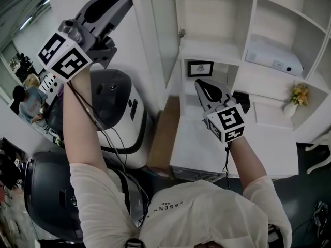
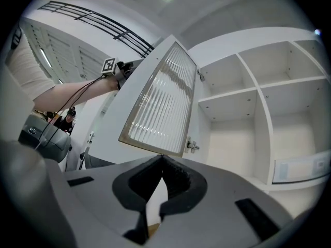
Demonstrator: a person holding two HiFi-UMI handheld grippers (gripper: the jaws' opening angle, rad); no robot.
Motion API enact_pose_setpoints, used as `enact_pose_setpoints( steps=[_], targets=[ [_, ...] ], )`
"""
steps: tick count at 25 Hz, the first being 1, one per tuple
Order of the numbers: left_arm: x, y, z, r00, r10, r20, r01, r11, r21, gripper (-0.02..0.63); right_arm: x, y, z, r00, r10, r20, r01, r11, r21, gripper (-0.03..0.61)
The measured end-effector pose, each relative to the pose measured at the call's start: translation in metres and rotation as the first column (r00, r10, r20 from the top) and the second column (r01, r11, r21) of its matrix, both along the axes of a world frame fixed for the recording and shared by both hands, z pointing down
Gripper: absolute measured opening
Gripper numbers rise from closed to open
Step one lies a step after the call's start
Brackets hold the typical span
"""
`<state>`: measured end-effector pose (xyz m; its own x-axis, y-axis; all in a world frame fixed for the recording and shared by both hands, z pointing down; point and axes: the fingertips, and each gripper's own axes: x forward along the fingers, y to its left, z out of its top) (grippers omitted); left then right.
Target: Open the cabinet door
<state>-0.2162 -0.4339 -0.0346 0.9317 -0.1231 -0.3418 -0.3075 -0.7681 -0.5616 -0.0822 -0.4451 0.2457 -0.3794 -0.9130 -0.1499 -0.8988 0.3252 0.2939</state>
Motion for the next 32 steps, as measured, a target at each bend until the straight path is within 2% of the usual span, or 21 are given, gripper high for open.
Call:
enact_pose_setpoints(
  steps=[6,11,14,16,21,27,32],
  targets=[
    [0.006,-0.001,0.002,1.000,0.005,0.003,-0.005,1.000,-0.009,0.086,-0.010,-0.006,0.001,1.000,-0.014,0.005,0.014,1.000,0.002,0.015],
    [-0.004,-0.007,-0.001,0.992,-0.110,-0.057,0.110,0.994,-0.009,0.087,-0.019,-0.008,0.004,1.000,-0.026,-0.003,0.025,0.999,-0.020,0.015],
    [-0.014,0.001,0.005,0.977,-0.180,-0.111,0.180,0.984,-0.013,0.091,-0.019,0.002,0.009,1.000,-0.007,0.009,0.007,1.000,-0.025,0.015],
    [-0.020,0.007,0.012,0.965,-0.233,-0.120,0.234,0.972,-0.005,0.092,-0.018,0.011,0.015,1.000,0.006,0.009,-0.006,1.000,-0.028,0.015],
    [-0.029,0.025,0.029,0.955,-0.263,-0.138,0.257,0.965,-0.057,0.092,-0.008,0.036,0.024,1.000,0.017,0.025,-0.015,0.999,-0.042,0.015],
    [-0.019,0.064,0.079,0.921,-0.371,-0.118,0.370,0.928,-0.028,0.092,0.001,0.074,0.042,0.998,0.010,0.057,-0.007,0.998,-0.056,0.015],
    [0.018,0.087,0.149,0.930,-0.364,-0.061,0.357,0.929,-0.094,0.091,0.019,0.103,0.055,0.996,0.031,0.078,-0.025,0.997,-0.070,0.015]
  ],
)
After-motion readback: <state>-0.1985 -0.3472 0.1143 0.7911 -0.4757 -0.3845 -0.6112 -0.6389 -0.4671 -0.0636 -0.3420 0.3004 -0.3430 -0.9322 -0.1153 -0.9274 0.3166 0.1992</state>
